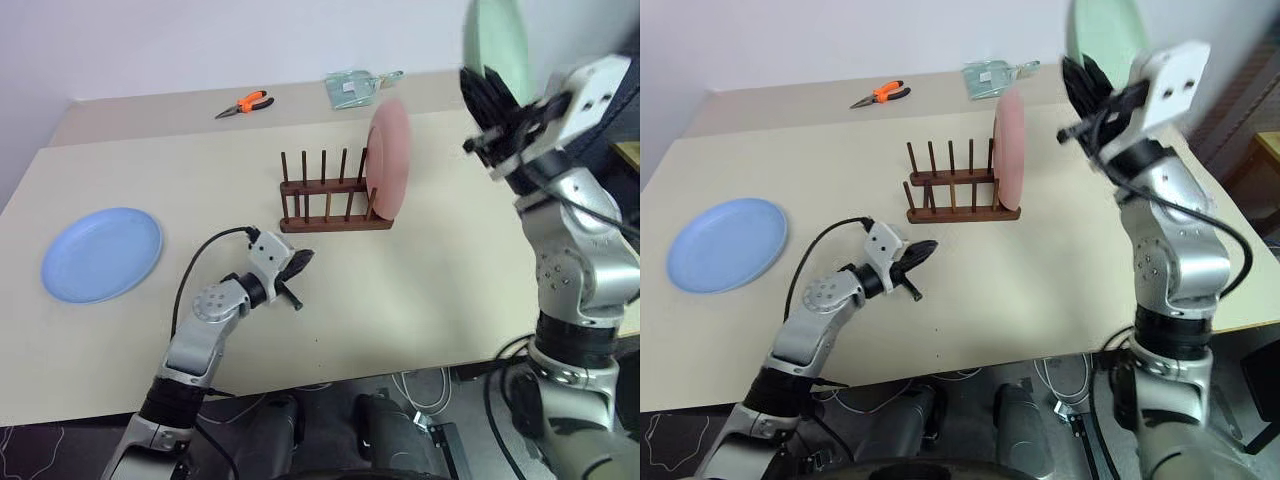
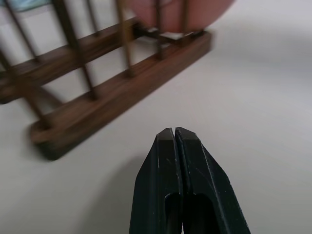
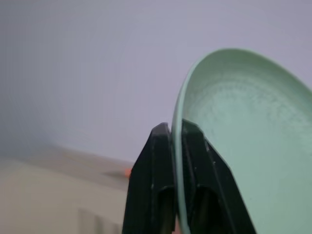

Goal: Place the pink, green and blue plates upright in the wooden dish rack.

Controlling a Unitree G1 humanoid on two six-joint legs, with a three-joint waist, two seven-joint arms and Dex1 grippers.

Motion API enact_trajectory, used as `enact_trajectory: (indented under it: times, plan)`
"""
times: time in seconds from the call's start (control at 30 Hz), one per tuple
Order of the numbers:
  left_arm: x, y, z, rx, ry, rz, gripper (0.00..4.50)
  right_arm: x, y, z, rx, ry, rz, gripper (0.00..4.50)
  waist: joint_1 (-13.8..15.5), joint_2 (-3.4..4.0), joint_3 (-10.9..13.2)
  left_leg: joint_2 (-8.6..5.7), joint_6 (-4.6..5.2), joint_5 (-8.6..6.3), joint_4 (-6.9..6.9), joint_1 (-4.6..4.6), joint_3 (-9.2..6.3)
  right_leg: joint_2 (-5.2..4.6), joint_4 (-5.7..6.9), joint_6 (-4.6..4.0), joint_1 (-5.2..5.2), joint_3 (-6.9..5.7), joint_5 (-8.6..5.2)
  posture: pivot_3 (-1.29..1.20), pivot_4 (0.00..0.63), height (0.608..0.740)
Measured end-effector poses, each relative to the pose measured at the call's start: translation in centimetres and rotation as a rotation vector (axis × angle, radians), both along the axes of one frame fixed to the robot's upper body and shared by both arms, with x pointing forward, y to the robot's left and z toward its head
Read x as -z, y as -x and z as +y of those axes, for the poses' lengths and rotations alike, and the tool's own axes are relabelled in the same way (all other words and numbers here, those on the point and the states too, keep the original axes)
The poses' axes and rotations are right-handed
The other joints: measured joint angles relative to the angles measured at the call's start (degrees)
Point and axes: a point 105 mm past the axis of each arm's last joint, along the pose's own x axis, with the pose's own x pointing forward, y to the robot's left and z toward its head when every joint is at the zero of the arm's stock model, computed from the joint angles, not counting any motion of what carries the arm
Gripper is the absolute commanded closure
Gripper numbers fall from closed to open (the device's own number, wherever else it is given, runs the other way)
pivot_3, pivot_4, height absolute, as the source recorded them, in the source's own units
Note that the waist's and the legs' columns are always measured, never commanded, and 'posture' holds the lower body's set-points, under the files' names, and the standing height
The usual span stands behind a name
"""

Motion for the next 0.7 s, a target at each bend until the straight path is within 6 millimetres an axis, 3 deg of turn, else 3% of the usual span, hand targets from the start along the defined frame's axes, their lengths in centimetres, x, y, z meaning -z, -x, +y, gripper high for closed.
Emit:
enact_trajectory:
  times: [0.07, 0.17, 0.27, 0.4, 0.53, 0.7]
  plan:
    - [-0.3, -0.6, 1.1, -0.055, -0.001, -0.033, 4.5, -1.7, 2.6, 3.1, -0.202, -0.047, -0.042, 4.47, -0.1, -0.05, 0.0, 0.01, -0.01, 0.0, -0.02, -0.01, -0.12, 0.0, 0.08, -0.01, -0.01, -0.09, 0.0, 0.0, 0.15, 0.74]
    - [-1.1, -1.0, 2.9, -0.124, 0.005, -0.08, 4.5, -1.5, 3.0, 5.4, -0.365, -0.171, 0.059, 4.47, -0.1, -0.1, -0.1, -0.07, -0.01, 0.0, 0.01, -0.01, -0.09, -0.08, 0.07, -0.01, 0.01, -0.06, 0.01, 0.0, 0.15, 0.74]
    - [-1.5, -1.0, 4.6, -0.175, 0.016, -0.096, 4.5, -0.1, 1.6, 7.5, -0.424, -0.25, 0.215, 4.47, -0.4, -0.06, -0.1, -0.08, -0.01, 0.0, 0.02, 0.0, -0.01, -0.05, 0.09, -0.01, -0.02, -0.04, 0.03, 0.0, 0.15, 0.74]
    - [-1.7, -0.2, 5.2, -0.176, 0.062, -0.089, 4.5, 2.9, -1.4, 9.2, -0.349, -0.234, 0.388, 4.47, -0.3, -0.06, -0.1, -0.09, -0.02, 0.0, 0.01, -0.04, 0.04, 0.0, 0.16, -0.01, -0.13, -0.02, 0.03, 0.0, 0.15, 0.74]
    - [-2.3, 1.6, 5.4, -0.134, 0.096, -0.081, 4.5, 5.6, -4.0, 9.6, -0.276, -0.252, 0.528, 4.47, -0.5, -0.03, -0.1, -0.07, -0.03, 0.01, -0.05, -0.06, 0.07, 0.01, 0.26, -0.02, -0.25, 0.03, 0.03, 0.0, 0.15, 0.74]
    - [-2.3, 2.1, 5.4, -0.135, 0.102, -0.063, 4.5, 6.4, -5.0, 9.2, -0.232, -0.277, 0.559, 4.47, -0.5, -0.03, -0.1, -0.08, -0.04, 0.01, -0.02, -0.05, 0.07, 0.04, 0.34, -0.02, -0.27, 0.03, 0.03, 0.0, 0.15, 0.74]
